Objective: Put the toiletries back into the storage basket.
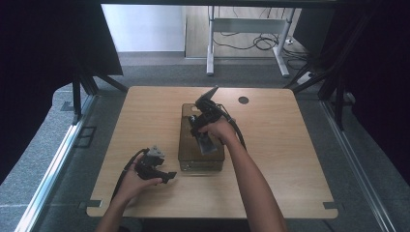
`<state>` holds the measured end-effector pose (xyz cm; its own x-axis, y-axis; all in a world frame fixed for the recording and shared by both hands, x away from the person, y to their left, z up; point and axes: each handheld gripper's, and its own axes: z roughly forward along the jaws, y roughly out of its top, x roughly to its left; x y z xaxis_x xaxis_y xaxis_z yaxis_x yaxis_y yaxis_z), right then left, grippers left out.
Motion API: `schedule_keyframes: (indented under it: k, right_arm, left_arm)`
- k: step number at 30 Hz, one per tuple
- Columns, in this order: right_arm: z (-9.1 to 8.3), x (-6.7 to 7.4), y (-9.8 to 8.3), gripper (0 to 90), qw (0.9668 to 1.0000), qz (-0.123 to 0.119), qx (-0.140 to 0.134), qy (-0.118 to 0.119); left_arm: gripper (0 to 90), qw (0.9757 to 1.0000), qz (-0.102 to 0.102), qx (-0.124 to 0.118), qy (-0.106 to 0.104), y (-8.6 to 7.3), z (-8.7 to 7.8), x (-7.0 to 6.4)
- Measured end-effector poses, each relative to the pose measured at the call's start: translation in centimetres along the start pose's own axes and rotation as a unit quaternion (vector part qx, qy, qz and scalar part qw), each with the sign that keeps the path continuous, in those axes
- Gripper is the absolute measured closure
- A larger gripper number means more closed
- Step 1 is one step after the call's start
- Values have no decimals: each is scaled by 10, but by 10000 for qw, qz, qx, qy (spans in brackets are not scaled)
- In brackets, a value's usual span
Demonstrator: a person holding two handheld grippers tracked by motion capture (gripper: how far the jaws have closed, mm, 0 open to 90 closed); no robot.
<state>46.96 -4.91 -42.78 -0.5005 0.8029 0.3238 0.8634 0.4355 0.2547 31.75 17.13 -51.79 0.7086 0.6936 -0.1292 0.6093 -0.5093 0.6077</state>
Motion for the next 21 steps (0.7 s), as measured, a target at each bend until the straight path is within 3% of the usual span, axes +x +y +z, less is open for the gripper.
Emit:
schedule_keyframes:
  k: [12, 21]
  right_arm:
    - [24, 5, 4, 464, 9998, 164, 80, 63]
    - [39, 4, 6, 464, 9988, 472, 59, 118]
  left_arm:
    - [232, 10000, 9, 7, -22, 0, 0, 0]
    - [232, 10000, 16, -14, -30, 0, 0, -1]
